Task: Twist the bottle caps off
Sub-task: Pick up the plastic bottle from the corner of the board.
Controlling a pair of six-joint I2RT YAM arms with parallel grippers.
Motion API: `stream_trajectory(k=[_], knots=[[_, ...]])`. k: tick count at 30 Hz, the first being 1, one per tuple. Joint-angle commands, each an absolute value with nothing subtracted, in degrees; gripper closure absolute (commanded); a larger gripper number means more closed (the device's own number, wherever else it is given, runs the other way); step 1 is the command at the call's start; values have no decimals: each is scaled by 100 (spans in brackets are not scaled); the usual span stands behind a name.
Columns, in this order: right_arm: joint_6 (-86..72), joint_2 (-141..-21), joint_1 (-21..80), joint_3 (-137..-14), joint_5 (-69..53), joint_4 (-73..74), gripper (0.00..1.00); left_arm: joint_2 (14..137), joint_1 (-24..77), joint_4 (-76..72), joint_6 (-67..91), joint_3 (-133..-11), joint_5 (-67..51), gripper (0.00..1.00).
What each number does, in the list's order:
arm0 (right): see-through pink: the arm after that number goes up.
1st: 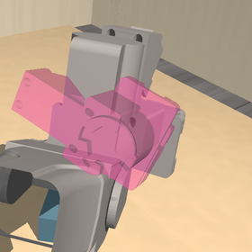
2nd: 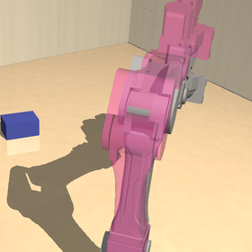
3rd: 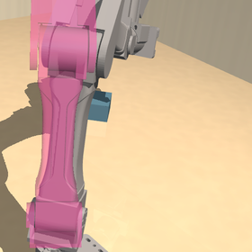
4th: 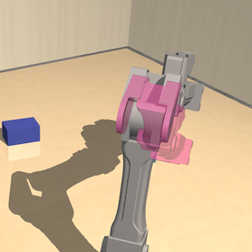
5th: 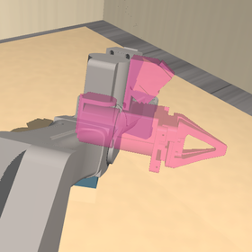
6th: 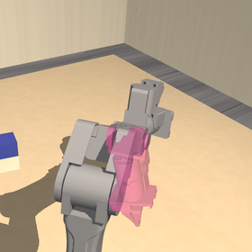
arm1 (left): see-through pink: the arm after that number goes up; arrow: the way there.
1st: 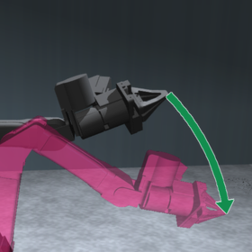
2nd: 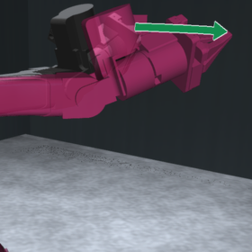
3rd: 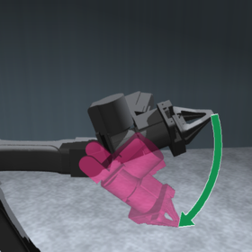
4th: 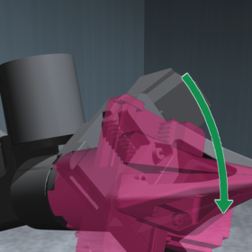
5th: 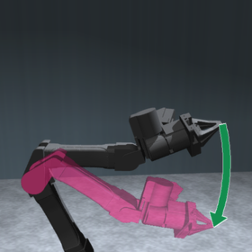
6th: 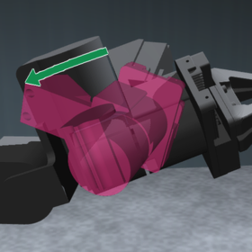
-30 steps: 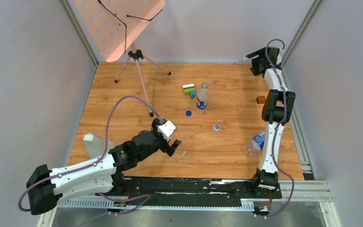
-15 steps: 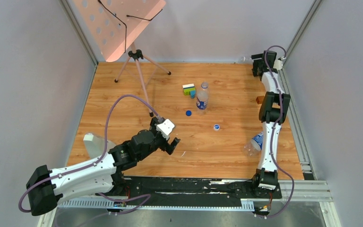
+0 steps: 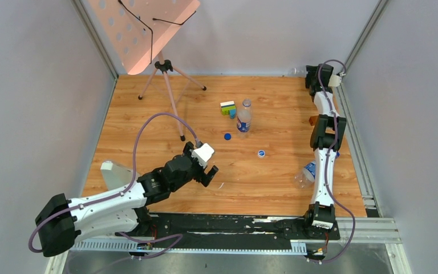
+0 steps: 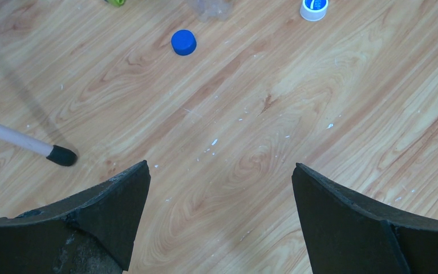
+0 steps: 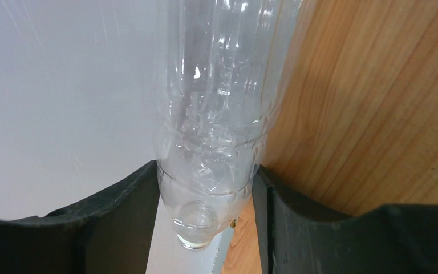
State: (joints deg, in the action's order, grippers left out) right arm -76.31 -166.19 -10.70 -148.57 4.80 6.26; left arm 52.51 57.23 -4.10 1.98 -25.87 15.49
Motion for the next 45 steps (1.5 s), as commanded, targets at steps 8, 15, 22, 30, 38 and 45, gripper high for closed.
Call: stream_trajectory(k=[8, 15, 22, 30, 38, 45], knots=[[-7151, -15792, -1092, -13792, 302, -193, 66, 5359, 5673, -584, 464, -2784, 1347, 0], [-6595, -13999, -1088, -11633, 91, -803, 72, 4905, 5672, -615, 533, -2709, 1249, 0], [-6140, -12101, -1026, -9401, -645, -1015, 72, 4240, 5671, -819, 620, -2545, 1110, 0], [-6181, -8632, -1033, -6277, -1650, -831, 71, 3815, 5669, -961, 974, -2754, 686, 0], [-6494, -4926, -995, -4282, -1882, 386, 72, 4218, 5680, -1672, 1106, -3332, 61, 0], [-6717, -3609, -874, -4115, -3041, 1330, 73, 5443, 5987, -2482, 796, -4202, -184, 0]])
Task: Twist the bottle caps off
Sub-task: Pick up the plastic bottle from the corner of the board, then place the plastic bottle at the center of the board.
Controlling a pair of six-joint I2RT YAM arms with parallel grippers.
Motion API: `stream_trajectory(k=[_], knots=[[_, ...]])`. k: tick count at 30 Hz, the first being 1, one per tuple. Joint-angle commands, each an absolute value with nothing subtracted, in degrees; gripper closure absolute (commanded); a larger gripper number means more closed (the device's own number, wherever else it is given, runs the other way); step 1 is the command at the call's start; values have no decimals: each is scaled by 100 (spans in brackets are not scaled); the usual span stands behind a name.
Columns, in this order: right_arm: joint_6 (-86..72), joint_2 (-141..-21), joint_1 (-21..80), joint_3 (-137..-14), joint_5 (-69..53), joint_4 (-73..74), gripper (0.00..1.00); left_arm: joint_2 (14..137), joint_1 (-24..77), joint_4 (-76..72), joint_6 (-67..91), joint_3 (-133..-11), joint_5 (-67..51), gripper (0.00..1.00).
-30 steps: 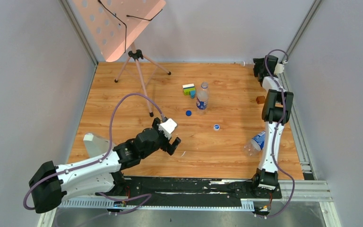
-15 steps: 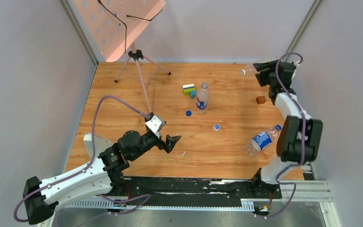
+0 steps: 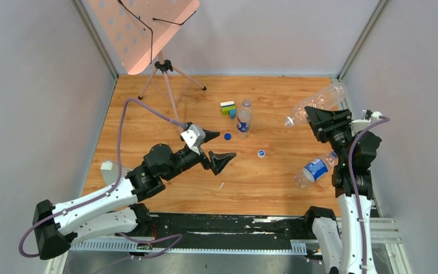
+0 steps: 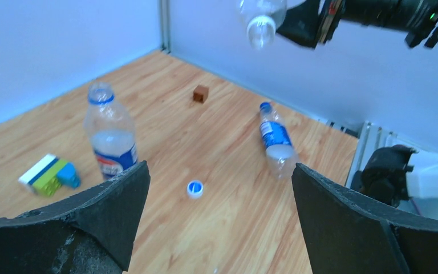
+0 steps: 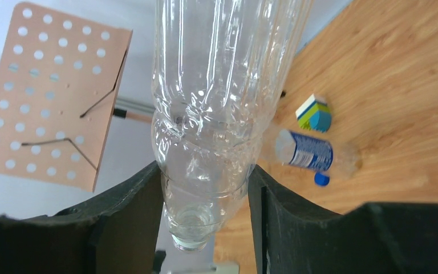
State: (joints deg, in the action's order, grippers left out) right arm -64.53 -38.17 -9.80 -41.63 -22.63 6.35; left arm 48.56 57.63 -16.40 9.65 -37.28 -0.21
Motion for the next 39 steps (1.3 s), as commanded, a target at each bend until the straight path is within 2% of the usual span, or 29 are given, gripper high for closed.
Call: stream_trajectory(k=[1, 13, 21, 25, 34, 37, 38, 39], knots=[[-6769, -3539, -831, -4079, -3107, 1351, 73, 5551, 6030, -2573, 785, -4322, -180, 0], [-7120, -3022, -625, -4003, -3359, 1563, 73, 7363, 6684, -4441, 881, -5019, 218, 0], [-7222, -2973, -615, -3929, -3540, 1543, 73, 8405, 6798, -5221, 609, -5486, 280, 5], [-7250, -2983, -615, -3937, -3604, 1522, 73, 8719, 6809, -5300, 551, -5639, 321, 14], [-7225, -2953, -606, -3873, -3686, 1574, 73, 9037, 6829, -5523, 270, -5726, 645, 52], [-7207, -2943, -602, -3806, -3685, 1607, 73, 9080, 6837, -5537, 201, -5764, 660, 56], [-7207, -2944, -606, -3791, -3684, 1610, 73, 9088, 6844, -5533, 173, -5787, 657, 54], [-7205, -2939, -606, -3761, -3695, 1616, 73, 9106, 6845, -5526, 161, -5808, 658, 43]])
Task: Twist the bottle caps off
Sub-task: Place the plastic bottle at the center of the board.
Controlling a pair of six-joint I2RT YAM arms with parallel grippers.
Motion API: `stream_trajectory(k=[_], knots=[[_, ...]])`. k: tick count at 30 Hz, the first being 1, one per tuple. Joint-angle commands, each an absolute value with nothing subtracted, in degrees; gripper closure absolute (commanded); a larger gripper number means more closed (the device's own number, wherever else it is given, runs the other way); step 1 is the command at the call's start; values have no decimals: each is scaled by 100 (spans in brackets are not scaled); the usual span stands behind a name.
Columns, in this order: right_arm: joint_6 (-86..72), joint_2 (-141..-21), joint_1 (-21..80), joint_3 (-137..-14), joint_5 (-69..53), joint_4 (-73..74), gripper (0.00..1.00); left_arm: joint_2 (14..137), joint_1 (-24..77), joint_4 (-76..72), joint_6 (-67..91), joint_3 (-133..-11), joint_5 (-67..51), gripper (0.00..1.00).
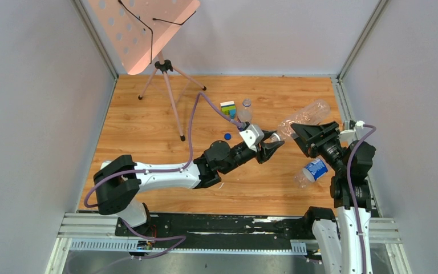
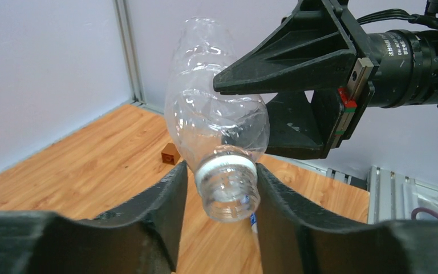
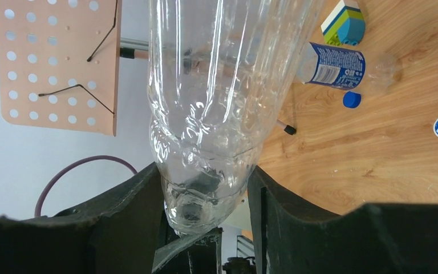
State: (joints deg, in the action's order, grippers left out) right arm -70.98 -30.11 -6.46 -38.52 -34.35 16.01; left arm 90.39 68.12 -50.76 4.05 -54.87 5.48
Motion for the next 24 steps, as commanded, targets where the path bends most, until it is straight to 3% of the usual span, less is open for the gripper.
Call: stream_trajectory(k=[1, 2, 7, 11, 18, 21, 24], knots=[[-7210, -2936, -606, -3747, -3684, 1617, 73, 9114, 6853, -5526, 141, -5813, 659, 36], [-7216, -2935, -606, -3732, -3681, 1617, 73, 9132, 6854, -5536, 137, -5822, 650, 30], [-7207, -2939, -606, -3735, -3648, 1630, 73, 9154, 6872, -5626, 103, -5808, 604, 30], [-7233, -2967, -606, -3735, -3665, 1621, 73, 9154, 6873, -5594, 71, -5801, 598, 44], [-7252, -2961, -606, -3694, -3683, 1600, 72, 9127, 6873, -5484, 33, -5758, 600, 79], [-7173, -2919, -606, -3659, -3663, 1606, 63, 9061, 6873, -5301, 10, -5763, 597, 97], [-7064, -2912, -606, -3652, -3626, 1660, 47, 8954, 6873, -4959, -150, -5781, 580, 100]])
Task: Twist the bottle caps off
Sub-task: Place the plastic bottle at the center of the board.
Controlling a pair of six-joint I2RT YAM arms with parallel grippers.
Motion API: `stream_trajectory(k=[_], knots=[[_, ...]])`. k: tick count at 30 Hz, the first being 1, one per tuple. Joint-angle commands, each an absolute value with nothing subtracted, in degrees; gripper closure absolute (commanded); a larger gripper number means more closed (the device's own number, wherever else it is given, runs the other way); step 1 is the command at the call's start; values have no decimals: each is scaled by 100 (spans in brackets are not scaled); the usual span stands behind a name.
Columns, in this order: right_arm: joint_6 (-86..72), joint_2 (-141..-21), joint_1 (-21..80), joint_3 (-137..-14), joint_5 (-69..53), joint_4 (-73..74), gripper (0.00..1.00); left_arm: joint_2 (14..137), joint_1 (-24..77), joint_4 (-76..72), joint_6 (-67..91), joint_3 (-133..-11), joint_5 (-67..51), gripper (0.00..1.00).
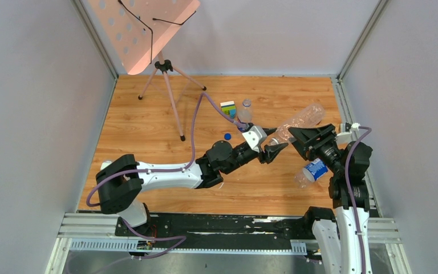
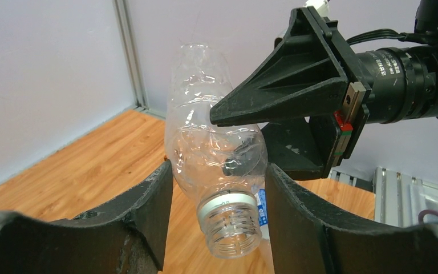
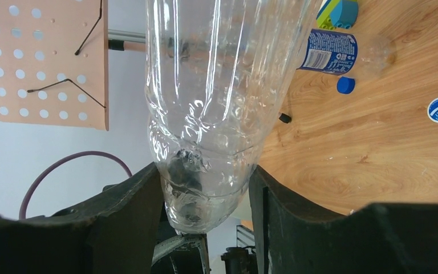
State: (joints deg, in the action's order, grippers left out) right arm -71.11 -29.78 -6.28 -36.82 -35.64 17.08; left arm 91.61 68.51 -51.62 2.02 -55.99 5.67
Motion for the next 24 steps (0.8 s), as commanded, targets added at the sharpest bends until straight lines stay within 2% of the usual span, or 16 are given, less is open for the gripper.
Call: stream_trajectory(k=[1, 4, 9, 16, 24], knots=[[-7024, -2915, -606, -3656, -3617, 1695, 42, 8928, 6873, -4905, -191, -5783, 575, 100], [-6884, -2909, -606, -3661, -3587, 1784, 32, 8785, 6873, -4624, -249, -5783, 624, 100], [-6457, -2884, -606, -3773, -3408, 2049, 26, 8544, 6852, -3973, -419, -5827, 614, 100], [-5295, -2839, -606, -4061, -3126, 2700, 24, 7878, 6537, -2520, -384, -6029, 445, 100], [-4660, -2637, -606, -4057, -2880, 3180, 25, 6869, 6152, 421, -605, -6373, -333, 100]])
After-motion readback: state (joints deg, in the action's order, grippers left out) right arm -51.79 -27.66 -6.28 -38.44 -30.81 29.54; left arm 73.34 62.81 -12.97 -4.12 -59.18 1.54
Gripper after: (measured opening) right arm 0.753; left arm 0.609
